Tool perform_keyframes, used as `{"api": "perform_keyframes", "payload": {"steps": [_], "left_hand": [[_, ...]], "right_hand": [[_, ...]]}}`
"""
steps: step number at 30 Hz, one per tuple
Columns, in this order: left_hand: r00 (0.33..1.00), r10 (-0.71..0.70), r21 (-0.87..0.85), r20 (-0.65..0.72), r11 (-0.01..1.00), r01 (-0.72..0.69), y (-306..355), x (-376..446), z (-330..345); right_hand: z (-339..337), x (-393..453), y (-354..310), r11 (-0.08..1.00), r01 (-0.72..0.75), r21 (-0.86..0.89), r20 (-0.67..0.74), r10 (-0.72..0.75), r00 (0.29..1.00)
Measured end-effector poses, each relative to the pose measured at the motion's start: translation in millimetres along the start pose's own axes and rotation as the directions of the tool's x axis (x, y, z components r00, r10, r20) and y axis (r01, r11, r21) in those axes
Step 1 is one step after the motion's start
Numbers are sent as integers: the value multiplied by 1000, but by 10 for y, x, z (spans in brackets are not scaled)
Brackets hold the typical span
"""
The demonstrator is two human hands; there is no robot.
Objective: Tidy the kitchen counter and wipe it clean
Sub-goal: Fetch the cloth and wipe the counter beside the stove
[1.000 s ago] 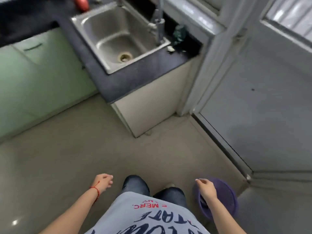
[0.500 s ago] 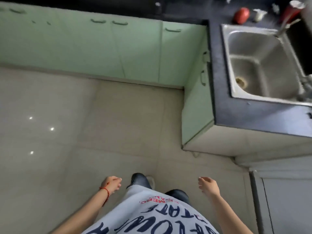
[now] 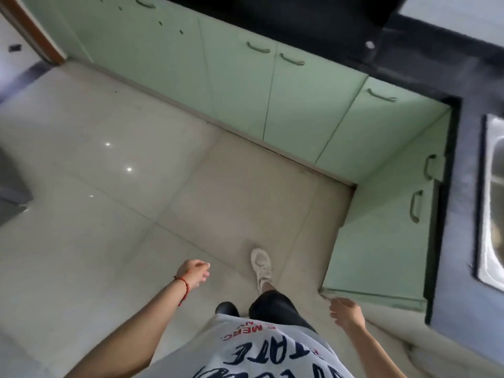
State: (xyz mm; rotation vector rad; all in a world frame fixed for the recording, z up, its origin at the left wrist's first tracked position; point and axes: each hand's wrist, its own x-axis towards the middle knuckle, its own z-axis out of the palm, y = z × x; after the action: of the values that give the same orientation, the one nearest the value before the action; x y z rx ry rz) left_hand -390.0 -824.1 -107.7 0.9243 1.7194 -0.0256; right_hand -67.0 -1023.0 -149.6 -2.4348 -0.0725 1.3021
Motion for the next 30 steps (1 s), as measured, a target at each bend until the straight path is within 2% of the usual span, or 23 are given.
{"api": "perform_keyframes", "payload": {"steps": [3,7,13,20,25,30], "left_hand": [[998,-26,-69,-58,997,22,292,167,-141],[988,-85,-226,-127,973,54,533,285,-381],[961,-250,-527,-120,836,152,598,409,-604],[911,-395,-655,-122,721,225,578,780,-906],[887,-451,-719,-100,648,249,798,1319,-1427],[895,-437,-717,-91,652,246,1390,1901,-2234]], "right_hand": [[16,270,-573,1000,11,-16,34,-10,999],[101,613,-1449,991,56,-124,110,-42,993],[563,1005,-2962,920,231,-316,228,-163,960],[1646,967,-4518,836,434,-336,424,-277,862],[2334,879,-5367,800,479,-362,458,-295,839],[2762,950,-6002,745,499,-442,454,-294,841]]}}
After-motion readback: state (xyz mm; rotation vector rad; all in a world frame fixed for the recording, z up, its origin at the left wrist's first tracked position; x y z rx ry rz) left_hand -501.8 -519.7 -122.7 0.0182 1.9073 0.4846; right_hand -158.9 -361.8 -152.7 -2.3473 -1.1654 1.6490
